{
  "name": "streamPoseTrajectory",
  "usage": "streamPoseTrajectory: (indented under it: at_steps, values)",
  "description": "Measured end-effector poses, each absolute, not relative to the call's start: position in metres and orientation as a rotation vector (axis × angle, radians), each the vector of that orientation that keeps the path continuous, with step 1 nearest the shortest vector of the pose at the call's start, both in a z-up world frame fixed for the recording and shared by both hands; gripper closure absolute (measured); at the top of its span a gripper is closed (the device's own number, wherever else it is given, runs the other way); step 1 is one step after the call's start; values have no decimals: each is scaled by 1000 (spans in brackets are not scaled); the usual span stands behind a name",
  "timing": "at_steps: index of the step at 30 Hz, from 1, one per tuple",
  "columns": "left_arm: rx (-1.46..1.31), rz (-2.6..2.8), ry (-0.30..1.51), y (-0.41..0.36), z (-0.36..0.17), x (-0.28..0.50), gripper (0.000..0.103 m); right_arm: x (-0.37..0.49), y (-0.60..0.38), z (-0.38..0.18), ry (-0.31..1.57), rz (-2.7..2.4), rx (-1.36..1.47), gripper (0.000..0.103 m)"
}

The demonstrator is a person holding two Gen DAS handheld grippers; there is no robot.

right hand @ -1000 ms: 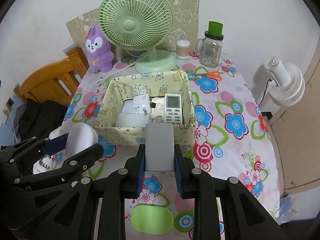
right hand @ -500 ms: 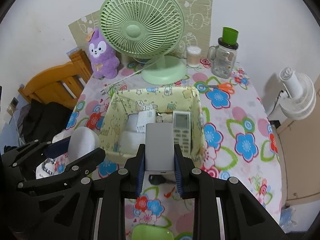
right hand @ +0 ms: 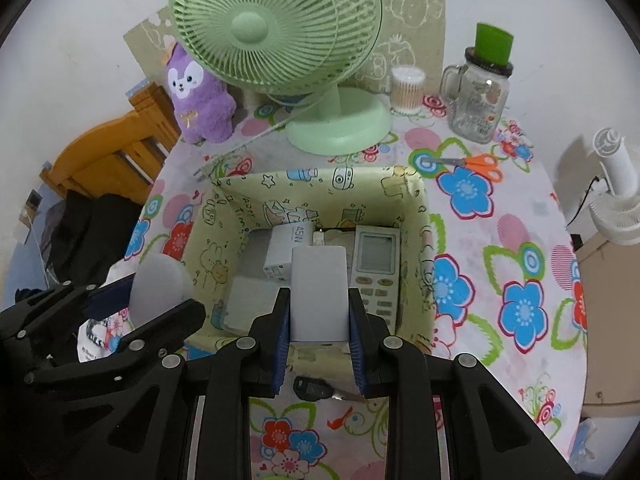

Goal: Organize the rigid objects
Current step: 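Push the white round item and white block down into the box with both tools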

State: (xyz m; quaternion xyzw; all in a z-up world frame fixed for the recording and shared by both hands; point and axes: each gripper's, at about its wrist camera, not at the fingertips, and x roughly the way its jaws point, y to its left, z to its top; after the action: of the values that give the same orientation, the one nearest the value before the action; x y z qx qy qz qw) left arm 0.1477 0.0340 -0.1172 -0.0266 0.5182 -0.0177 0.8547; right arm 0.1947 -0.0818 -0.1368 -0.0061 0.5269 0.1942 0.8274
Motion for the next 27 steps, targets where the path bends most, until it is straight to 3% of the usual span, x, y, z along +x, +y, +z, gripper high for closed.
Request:
streamPoseTrajectory:
  at_steps: [27]
  values:
    - [-6, -35, 1145, 34, -143, 165, 55, 220, -73, -187, 1303, 392, 29, 74]
